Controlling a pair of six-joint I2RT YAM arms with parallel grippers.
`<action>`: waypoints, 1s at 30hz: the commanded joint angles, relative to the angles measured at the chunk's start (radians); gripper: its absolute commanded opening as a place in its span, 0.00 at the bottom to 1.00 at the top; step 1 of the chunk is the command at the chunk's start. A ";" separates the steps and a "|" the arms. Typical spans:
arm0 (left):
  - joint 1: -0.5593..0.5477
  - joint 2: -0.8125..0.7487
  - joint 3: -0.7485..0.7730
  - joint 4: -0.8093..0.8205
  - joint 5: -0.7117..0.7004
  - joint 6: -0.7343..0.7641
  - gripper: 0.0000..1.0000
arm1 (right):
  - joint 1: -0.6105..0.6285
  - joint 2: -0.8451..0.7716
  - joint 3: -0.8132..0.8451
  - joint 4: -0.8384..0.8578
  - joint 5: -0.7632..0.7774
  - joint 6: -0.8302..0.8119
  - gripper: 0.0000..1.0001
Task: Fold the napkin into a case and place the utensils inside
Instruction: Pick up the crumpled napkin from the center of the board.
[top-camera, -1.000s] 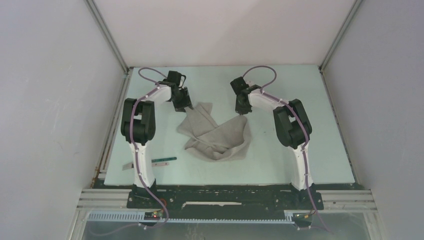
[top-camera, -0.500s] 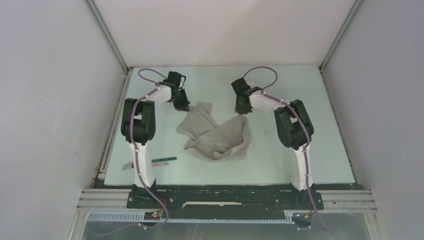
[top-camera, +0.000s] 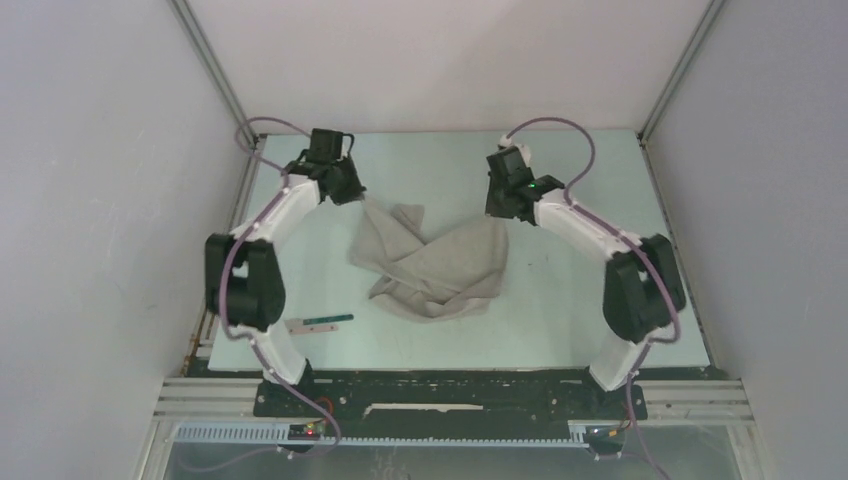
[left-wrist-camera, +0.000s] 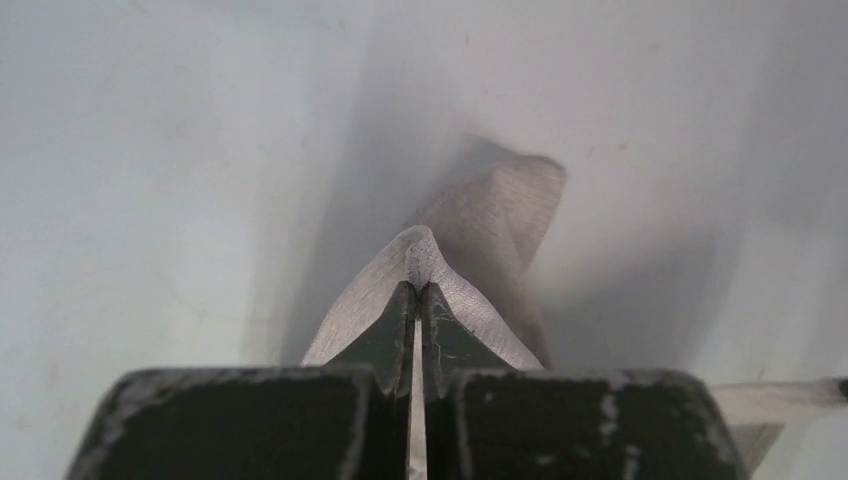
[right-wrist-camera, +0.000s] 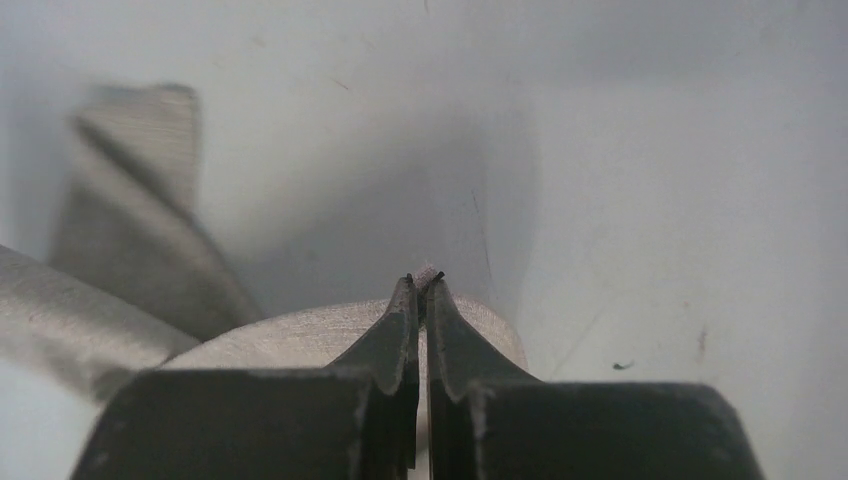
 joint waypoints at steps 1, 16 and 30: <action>-0.021 -0.293 -0.060 0.015 -0.191 -0.035 0.00 | 0.023 -0.242 -0.033 0.023 0.064 -0.062 0.00; -0.236 -1.041 -0.099 -0.016 -0.468 0.001 0.00 | 0.420 -0.876 -0.069 0.046 0.328 -0.223 0.00; -0.239 -1.095 0.024 0.015 -0.323 -0.123 0.00 | 0.763 -1.060 -0.036 0.217 0.583 -0.403 0.00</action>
